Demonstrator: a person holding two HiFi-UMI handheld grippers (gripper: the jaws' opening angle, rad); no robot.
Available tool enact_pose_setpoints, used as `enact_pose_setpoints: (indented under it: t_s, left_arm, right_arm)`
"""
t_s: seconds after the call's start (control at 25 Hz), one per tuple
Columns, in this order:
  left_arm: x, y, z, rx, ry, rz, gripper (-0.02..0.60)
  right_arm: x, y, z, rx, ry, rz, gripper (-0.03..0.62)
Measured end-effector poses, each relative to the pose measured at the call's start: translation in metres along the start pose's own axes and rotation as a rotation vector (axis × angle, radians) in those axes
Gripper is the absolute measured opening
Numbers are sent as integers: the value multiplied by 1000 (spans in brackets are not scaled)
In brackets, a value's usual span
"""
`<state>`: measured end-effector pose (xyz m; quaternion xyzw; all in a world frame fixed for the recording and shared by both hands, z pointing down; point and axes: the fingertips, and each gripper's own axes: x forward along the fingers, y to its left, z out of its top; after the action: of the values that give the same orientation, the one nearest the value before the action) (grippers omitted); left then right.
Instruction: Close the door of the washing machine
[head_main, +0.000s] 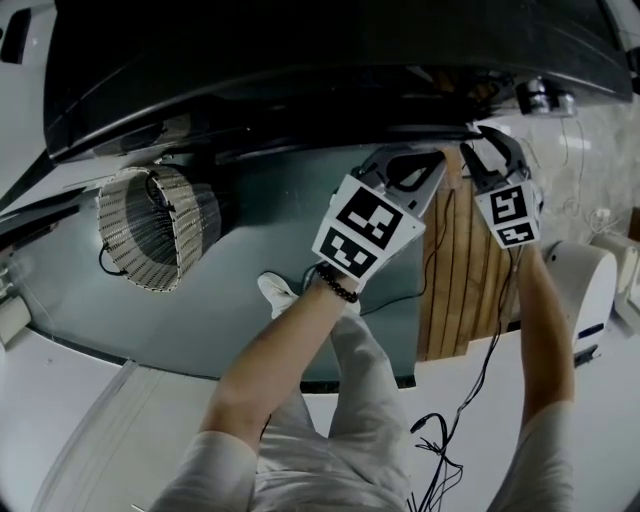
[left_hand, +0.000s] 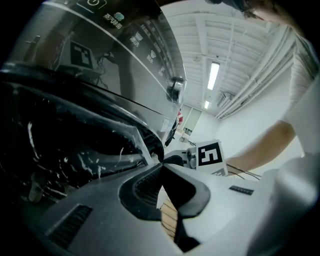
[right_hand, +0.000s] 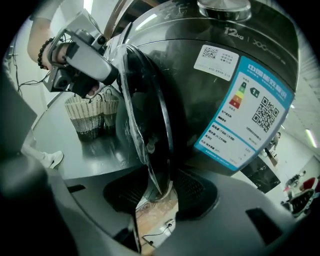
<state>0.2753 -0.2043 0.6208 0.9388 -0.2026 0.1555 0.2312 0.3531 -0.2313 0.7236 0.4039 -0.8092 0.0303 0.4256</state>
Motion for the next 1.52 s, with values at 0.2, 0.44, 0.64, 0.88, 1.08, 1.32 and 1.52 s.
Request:
enact_pose_setpoints:
  t_s: [0.2, 0.44, 0.64, 0.88, 1.08, 1.32, 1.52]
  left_arm:
    - [1, 0, -1, 17, 2, 9, 2]
    - [-11, 2, -2, -5, -30, 44, 2]
    - [-31, -7, -20, 10, -9, 28, 2]
    - [-69, -6, -42, 12, -3, 42, 2]
    - [-112, -5, -47, -4, -12, 76, 2]
    - [-171, -24, -20, -12, -38, 104, 2]
    - [-231, -56, 16, -25, -61, 113, 2]
  right_arm:
    - [0, 0, -1, 3, -18, -6, 164]
    - [-4, 0, -4, 52, -49, -63, 164]
    - [-18, 1, -11, 148, -66, -201, 141]
    - [-51, 23, -18, 227, -94, -251, 45]
    - [-92, 55, -9, 439, -168, -258, 11]
    - [-163, 97, 47, 500, -236, -204, 11]
    - [-239, 106, 108, 593, -287, -171, 11]
